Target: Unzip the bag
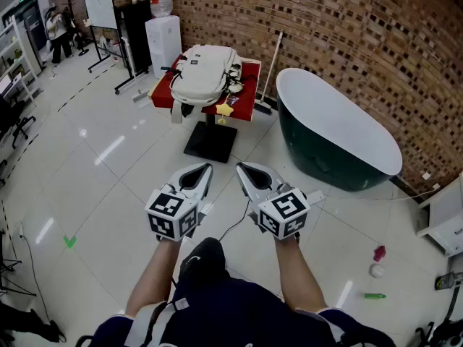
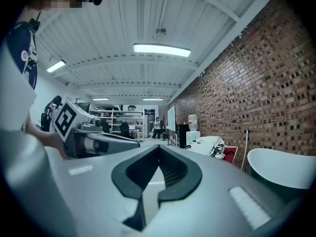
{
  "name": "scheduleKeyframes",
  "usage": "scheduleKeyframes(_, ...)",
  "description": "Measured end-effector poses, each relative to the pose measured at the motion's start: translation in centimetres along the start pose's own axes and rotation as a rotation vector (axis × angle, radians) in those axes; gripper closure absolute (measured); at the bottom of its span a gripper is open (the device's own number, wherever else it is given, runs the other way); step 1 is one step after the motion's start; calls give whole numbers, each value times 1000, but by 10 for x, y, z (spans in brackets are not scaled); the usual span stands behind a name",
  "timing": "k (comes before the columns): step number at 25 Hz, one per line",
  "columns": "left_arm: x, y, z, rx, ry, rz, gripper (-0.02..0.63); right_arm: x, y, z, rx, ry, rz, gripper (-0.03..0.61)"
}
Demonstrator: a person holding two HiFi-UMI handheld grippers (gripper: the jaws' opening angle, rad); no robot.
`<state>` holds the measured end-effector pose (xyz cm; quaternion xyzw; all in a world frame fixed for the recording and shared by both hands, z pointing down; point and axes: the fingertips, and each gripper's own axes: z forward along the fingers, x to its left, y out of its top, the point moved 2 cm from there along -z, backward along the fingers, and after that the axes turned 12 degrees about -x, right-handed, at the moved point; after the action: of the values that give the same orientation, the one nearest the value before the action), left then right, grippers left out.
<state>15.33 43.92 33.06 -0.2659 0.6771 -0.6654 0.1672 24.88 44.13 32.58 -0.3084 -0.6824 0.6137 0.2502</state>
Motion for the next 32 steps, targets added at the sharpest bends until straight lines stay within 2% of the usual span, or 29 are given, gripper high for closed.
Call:
scheduleKeyframes(8,23,-5,21,0,3,28,611,-21,-12,16,15,-14,9,574)
scheduleKeyframes(12,44,-7,35,10,3,15,612,-31,-17,42,19,-3,12,574)
scheduleKeyframes(18,103,-13,65,12,17,9,611,-55,-34,101,41,5,15,574)
scheduleKeyframes(22,147,-17,89,23,16,-30,611,-73,-46,147,64,-5,21,572)
scheduleKeyframes(28,226,-19,127,42,-21,-53,611,-97,-62,230,107,-23,13,572)
scheduleKeyframes(32,266,-28,154,65,-64,-88,611,-118,-75,268,164,-73,-2,574)
